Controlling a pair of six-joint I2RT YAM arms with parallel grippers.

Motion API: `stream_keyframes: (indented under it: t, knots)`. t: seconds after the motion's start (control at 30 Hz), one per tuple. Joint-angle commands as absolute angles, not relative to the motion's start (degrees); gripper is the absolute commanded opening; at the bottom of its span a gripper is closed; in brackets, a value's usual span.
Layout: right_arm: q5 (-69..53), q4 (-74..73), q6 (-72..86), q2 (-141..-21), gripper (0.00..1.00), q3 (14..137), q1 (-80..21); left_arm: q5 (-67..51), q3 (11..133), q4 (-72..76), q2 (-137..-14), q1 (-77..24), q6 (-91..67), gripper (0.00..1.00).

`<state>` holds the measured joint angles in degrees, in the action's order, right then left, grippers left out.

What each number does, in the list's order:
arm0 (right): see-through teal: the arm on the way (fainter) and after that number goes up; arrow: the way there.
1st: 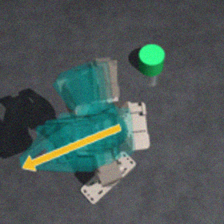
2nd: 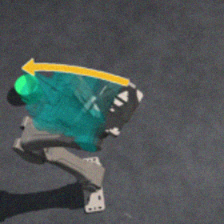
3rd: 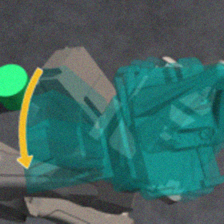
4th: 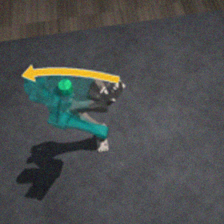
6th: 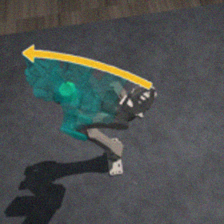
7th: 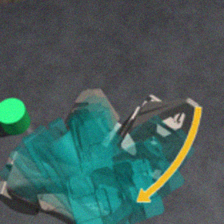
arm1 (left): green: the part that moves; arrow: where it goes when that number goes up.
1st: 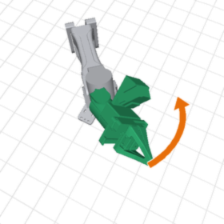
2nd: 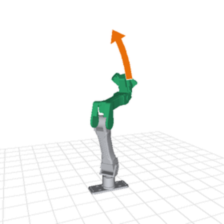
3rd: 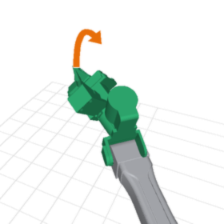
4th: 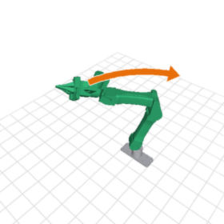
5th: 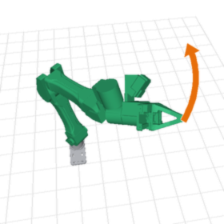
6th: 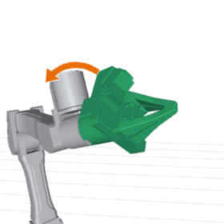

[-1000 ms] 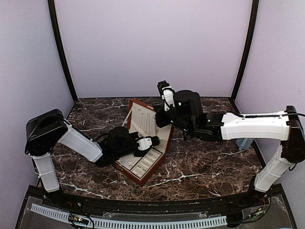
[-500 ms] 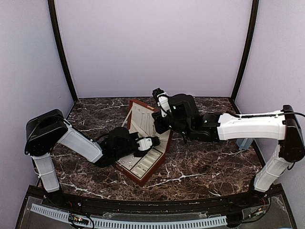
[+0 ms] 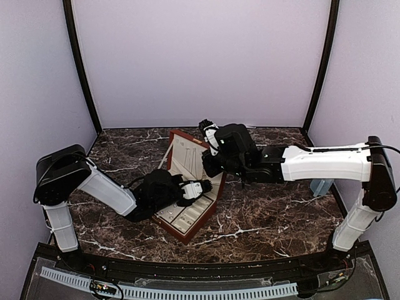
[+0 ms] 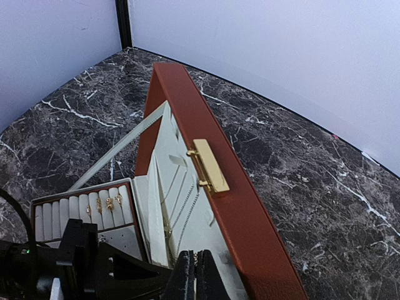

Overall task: Organize the mixed jewelry
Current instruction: Hang the necklace on the necklace hanger.

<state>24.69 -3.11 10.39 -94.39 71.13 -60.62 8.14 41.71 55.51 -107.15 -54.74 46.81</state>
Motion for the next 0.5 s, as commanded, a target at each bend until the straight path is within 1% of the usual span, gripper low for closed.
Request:
stream_keyframes:
  t: [0.0, 0.47]
  knots:
    - [27.92, -4.28, 12.32, -94.04, 0.0, 71.37, -59.75, 7.5, 40.51, 54.89, -108.68, -56.34, 44.95, 0.0]
    - [31.35, -3.8, 14.65, -94.61, 0.0, 71.0, -59.35, 5.5, 40.23, 57.88, -109.07, -57.3, 43.81, 0.0]
